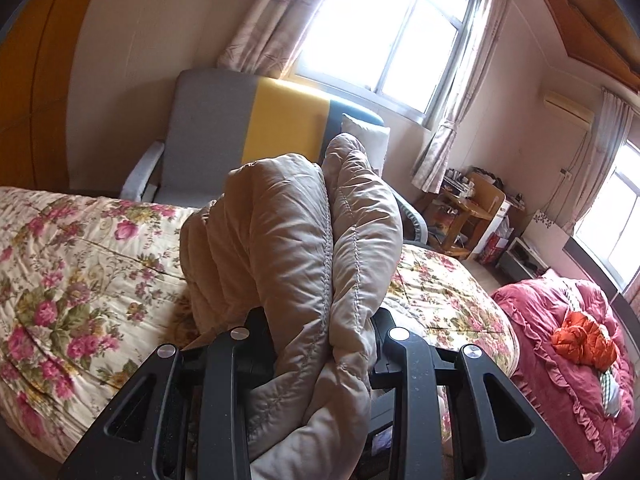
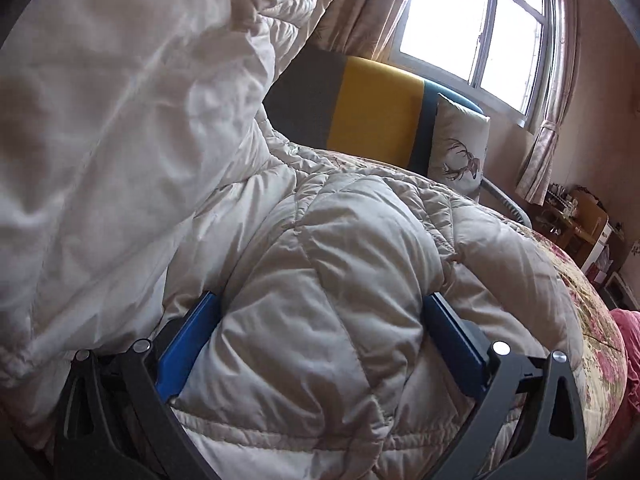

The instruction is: Fold large clothes

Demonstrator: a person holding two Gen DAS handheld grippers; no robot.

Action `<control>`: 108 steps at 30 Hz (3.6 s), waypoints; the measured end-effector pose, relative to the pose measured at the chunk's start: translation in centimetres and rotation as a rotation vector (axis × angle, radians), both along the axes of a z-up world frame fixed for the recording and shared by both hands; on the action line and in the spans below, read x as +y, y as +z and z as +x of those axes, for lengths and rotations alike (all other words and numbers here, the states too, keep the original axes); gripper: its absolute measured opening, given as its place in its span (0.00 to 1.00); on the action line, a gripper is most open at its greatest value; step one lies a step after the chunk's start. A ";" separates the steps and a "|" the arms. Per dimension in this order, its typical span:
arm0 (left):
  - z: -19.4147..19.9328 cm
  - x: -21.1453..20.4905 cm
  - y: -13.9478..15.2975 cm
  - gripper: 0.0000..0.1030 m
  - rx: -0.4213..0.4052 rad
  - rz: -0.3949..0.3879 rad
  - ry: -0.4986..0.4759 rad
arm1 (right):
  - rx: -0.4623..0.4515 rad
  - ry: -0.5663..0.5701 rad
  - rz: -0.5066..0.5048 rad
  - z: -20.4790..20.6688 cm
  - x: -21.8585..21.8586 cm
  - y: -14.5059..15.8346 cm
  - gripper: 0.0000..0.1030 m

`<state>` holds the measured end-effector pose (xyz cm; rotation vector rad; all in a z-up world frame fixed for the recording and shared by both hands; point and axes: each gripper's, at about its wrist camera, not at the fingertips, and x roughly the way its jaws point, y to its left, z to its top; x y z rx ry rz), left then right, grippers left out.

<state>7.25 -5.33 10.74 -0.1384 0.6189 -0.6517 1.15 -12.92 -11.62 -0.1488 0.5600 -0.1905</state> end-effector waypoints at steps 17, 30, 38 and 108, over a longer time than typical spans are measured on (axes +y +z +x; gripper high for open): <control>-2.2 -7.4 -1.6 0.30 -0.094 0.141 -0.017 | 0.123 -0.343 0.163 -6.5 -14.8 4.1 0.98; -2.4 -18.0 -8.7 0.48 -0.173 0.314 -0.122 | 0.124 -0.282 0.435 -7.2 -17.5 1.5 0.98; -4.7 -17.5 -11.8 0.69 -0.286 0.253 -0.287 | -0.154 -0.286 0.561 -11.2 -22.0 9.2 0.98; 1.9 -18.3 -15.3 0.94 -0.406 0.513 -0.039 | 0.136 -0.249 0.479 -5.9 -22.5 1.7 0.98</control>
